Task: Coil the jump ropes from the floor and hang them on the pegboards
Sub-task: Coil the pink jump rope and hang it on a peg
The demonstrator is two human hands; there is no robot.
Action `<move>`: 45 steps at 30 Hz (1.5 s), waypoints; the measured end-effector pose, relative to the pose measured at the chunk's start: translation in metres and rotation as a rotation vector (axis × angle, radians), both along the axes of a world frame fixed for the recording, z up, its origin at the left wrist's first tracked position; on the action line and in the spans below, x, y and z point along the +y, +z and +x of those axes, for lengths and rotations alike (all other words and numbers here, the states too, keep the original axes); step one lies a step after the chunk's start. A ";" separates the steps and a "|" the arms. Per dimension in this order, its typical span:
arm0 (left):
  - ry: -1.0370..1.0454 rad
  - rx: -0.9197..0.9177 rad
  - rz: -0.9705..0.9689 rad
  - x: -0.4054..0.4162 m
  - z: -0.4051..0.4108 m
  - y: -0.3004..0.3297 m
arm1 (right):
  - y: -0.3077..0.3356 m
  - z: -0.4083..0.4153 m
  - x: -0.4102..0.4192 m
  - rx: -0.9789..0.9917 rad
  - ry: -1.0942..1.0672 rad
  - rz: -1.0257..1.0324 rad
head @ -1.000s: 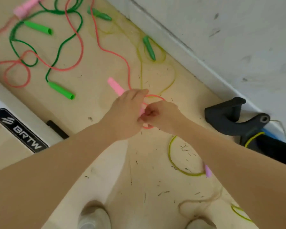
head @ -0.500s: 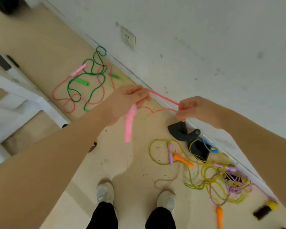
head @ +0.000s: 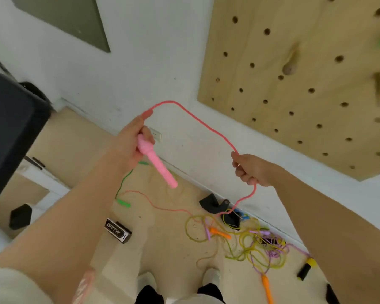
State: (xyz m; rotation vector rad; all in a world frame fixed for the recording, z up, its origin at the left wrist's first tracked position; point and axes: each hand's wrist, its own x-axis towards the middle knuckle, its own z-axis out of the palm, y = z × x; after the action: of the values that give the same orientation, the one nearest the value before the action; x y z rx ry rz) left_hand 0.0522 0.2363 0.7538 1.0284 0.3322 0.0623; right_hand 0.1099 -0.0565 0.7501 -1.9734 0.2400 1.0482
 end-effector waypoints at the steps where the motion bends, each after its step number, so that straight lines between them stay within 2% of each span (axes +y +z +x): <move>1: -0.072 0.013 0.056 -0.001 -0.004 0.012 | 0.023 -0.004 0.012 0.007 -0.001 0.068; 6: -0.299 0.060 0.211 -0.001 -0.020 0.066 | 0.135 -0.027 0.062 -0.168 0.023 0.533; 8: -0.354 0.051 0.236 -0.005 -0.026 0.079 | 0.158 -0.038 0.071 -0.297 -0.008 0.601; 10: -0.429 0.003 0.239 -0.013 -0.036 0.088 | 0.160 -0.047 0.073 -0.477 -0.043 0.442; 13: -0.499 -0.141 0.138 -0.026 -0.049 0.098 | 0.136 -0.059 0.066 -0.706 -0.054 -0.010; 18: -0.434 -0.276 -0.216 -0.025 -0.068 0.109 | 0.080 -0.079 0.024 -0.628 0.078 -0.575; 19: -0.419 -0.272 -0.242 -0.023 -0.070 0.109 | 0.073 -0.084 0.017 -0.605 0.112 -0.649; 21: -0.422 -0.244 -0.160 -0.020 -0.075 0.106 | 0.066 -0.090 0.013 -0.566 0.220 -0.704; 25: -0.507 -0.204 0.227 -0.023 -0.081 0.098 | 0.088 -0.099 0.040 -0.528 0.641 -0.575; 28: -0.575 -0.217 0.462 -0.032 -0.082 0.100 | 0.117 -0.106 0.064 -0.670 0.876 -0.496; 31: -0.618 -0.164 0.556 -0.045 -0.085 0.107 | 0.144 -0.110 0.070 -0.866 0.933 -0.351; 34: -0.662 -0.133 0.574 -0.063 -0.089 0.115 | 0.163 -0.109 0.062 -1.087 0.745 -0.174; 37: -0.697 -0.109 0.543 -0.078 -0.084 0.123 | 0.178 -0.100 0.044 -1.229 0.485 -0.036; 40: -0.727 -0.094 0.277 -0.086 -0.077 0.130 | 0.188 -0.087 0.021 -1.265 0.227 0.100; 42: -0.705 -0.128 0.085 -0.089 -0.073 0.132 | 0.190 -0.083 0.011 -1.129 0.155 0.209; 45: -0.681 -0.234 -0.027 -0.099 -0.069 0.134 | 0.180 -0.083 0.005 -0.802 0.229 0.392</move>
State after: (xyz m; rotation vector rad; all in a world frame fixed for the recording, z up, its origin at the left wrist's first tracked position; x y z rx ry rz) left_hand -0.0171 0.1374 0.8883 1.0495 -0.2393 -0.4317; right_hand 0.0266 -0.0514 0.9304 -1.9130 -0.5923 0.3259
